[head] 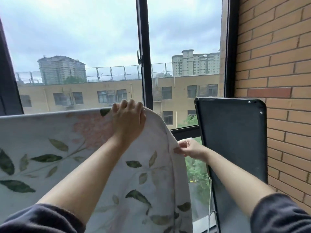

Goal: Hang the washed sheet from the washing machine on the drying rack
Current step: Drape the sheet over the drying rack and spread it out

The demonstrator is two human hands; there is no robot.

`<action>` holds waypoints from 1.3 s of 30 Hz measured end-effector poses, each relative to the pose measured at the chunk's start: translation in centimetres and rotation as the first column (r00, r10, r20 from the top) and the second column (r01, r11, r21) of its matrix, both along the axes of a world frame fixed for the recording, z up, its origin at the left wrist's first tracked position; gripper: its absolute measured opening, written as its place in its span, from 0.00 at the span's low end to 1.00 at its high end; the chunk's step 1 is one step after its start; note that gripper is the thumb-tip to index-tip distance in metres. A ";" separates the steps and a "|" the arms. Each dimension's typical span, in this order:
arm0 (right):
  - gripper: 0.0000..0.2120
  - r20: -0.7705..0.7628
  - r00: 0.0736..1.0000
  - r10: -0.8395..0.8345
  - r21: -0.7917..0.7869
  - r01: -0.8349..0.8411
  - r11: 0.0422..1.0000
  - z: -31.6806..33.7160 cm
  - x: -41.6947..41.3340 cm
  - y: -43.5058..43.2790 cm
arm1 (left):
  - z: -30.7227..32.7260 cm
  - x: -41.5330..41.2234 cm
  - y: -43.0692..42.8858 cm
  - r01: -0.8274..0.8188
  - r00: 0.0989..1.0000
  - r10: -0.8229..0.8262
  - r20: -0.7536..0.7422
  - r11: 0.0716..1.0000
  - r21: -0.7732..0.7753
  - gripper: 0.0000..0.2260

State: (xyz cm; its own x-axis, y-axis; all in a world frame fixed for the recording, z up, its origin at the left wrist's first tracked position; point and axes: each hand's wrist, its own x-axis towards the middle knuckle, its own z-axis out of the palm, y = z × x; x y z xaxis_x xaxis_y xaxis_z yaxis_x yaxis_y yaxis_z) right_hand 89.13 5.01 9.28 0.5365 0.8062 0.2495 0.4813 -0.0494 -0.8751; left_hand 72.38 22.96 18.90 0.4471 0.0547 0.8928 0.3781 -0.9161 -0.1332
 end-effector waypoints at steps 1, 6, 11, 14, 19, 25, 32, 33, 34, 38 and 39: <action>0.28 0.031 0.999 -0.021 0.013 0.021 1.000 1.2 0.4 -0.7 | 0.1 0.0 -0.1 0.005 1.000 -0.005 0.002 1.000 -0.007 0.17; 0.08 0.007 0.998 -0.061 0.173 0.059 0.983 4.9 2.2 -4.0 | 0.1 1.4 -2.2 -0.001 0.999 0.002 0.054 1.000 -0.025 0.17; 0.17 -0.278 0.960 0.019 0.280 0.062 0.958 3.1 2.9 -3.7 | -0.2 1.6 -1.3 -0.032 0.997 0.034 0.076 0.999 -0.022 0.16; 0.17 -0.240 0.968 0.076 0.149 -0.041 0.988 2.2 2.3 -0.9 | -0.3 1.3 -1.0 -0.056 0.995 0.056 0.083 0.998 -0.009 0.16; 0.16 -0.371 0.814 0.446 0.026 -0.471 0.882 0.8 0.3 3.2 | -0.4 0.9 -1.2 -0.084 0.993 0.083 0.089 0.996 0.011 0.16; 0.11 -0.015 0.975 0.222 -0.069 -0.222 0.973 2.8 1.4 1.6 | -0.2 0.5 -1.4 -0.106 0.991 0.104 0.079 0.994 0.023 0.16; 0.18 0.121 0.962 -0.244 0.317 0.195 0.928 7.6 1.6 -1.9 | -0.1 1.1 -1.6 -0.105 0.991 0.103 0.087 0.994 0.026 0.16; 0.18 0.223 0.916 -0.334 0.328 0.252 0.911 8.0 1.2 -1.9 | -0.1 1.2 -1.6 -0.107 0.991 0.105 0.085 0.994 0.024 0.16; 0.18 0.357 0.834 -0.419 0.328 0.308 0.893 8.1 1.1 -2.0 | -0.1 1.3 -1.7 -0.100 0.992 0.099 0.081 0.995 0.020 0.16; 0.14 0.802 0.399 -0.445 0.320 0.342 0.884 8.3 1.5 -4.3 | -0.1 1.0 -1.4 -0.096 0.992 0.093 0.084 0.995 0.038 0.16; 0.15 0.885 0.283 -0.370 0.277 0.319 0.906 8.5 1.7 -5.0 | -0.1 1.0 -1.4 -0.093 0.992 0.088 0.089 0.995 0.048 0.16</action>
